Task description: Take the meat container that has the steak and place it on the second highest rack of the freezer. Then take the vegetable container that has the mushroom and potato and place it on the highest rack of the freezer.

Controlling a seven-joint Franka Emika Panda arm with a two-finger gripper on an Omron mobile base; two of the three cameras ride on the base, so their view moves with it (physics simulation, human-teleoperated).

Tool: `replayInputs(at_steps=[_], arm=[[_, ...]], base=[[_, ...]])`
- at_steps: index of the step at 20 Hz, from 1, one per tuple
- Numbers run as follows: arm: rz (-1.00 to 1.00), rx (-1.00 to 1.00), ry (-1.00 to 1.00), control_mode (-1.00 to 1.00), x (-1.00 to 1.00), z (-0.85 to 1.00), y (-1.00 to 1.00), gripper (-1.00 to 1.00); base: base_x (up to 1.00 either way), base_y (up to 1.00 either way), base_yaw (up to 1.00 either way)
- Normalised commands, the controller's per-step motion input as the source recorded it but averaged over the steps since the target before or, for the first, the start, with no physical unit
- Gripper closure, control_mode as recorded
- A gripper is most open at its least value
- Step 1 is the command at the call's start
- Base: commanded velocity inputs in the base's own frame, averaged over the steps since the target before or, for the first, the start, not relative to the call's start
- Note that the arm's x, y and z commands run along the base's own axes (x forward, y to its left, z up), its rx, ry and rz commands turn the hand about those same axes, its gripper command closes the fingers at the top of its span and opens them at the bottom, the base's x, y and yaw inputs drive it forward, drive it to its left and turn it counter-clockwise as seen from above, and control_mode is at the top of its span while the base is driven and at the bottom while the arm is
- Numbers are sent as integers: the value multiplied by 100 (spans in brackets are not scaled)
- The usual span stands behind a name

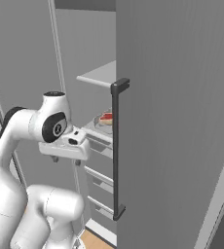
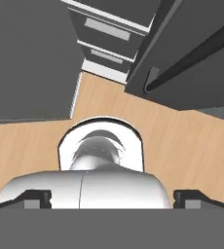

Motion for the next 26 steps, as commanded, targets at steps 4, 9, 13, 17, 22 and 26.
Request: replayInputs(at_steps=[4, 9, 13, 17, 22, 26], arm=[[0, -19, -22, -100, -51, 19, 0, -100], [-8, -3, -4, 100, -18, 3, 0, -100], [0, 0, 0, 100, 0, 0, 0, -100], [0, 0, 0, 100, 0, 0, 0, -100], [0, 0, 0, 100, 0, 0, 0, -100], [0, 0, 0, 100, 0, 0, 0, -100]], base=[[0, 0, 0], [0, 0, 0], [-26, -1, -4], [-48, -34, 0], [-51, -44, 0], [-15, -66, 0]])
